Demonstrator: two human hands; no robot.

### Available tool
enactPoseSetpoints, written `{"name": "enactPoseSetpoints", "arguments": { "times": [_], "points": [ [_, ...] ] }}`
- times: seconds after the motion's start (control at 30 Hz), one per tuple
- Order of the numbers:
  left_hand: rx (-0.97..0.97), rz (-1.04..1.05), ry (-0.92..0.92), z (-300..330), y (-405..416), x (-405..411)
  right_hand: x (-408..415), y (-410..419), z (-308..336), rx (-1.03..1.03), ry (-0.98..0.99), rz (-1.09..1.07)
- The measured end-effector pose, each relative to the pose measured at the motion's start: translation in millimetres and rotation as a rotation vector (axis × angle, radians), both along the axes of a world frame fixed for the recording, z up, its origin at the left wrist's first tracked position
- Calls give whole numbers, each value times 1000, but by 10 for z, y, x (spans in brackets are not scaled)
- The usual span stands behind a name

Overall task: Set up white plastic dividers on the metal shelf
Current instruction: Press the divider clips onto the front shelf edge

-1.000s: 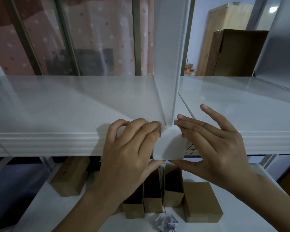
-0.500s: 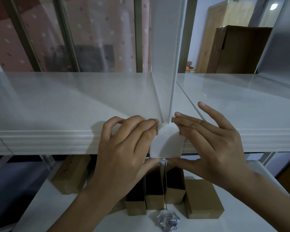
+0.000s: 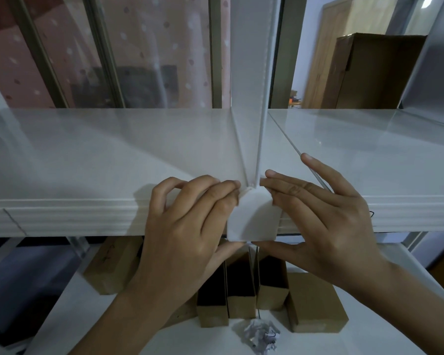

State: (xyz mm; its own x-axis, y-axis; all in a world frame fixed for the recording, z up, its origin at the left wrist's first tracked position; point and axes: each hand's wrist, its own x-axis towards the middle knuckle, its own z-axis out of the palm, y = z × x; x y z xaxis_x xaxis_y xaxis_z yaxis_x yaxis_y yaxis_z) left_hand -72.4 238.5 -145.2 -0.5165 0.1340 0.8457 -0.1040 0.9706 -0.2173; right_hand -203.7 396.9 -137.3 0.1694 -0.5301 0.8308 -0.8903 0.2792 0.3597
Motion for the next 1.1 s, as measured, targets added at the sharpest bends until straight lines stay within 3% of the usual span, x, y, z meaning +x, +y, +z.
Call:
{"name": "enactPoseSetpoints", "arguments": {
  "times": [1.1],
  "points": [
    [-8, 47, -4, 9, -569, 428, 364, -606, -9, -3, -6, 67]
  ]
}}
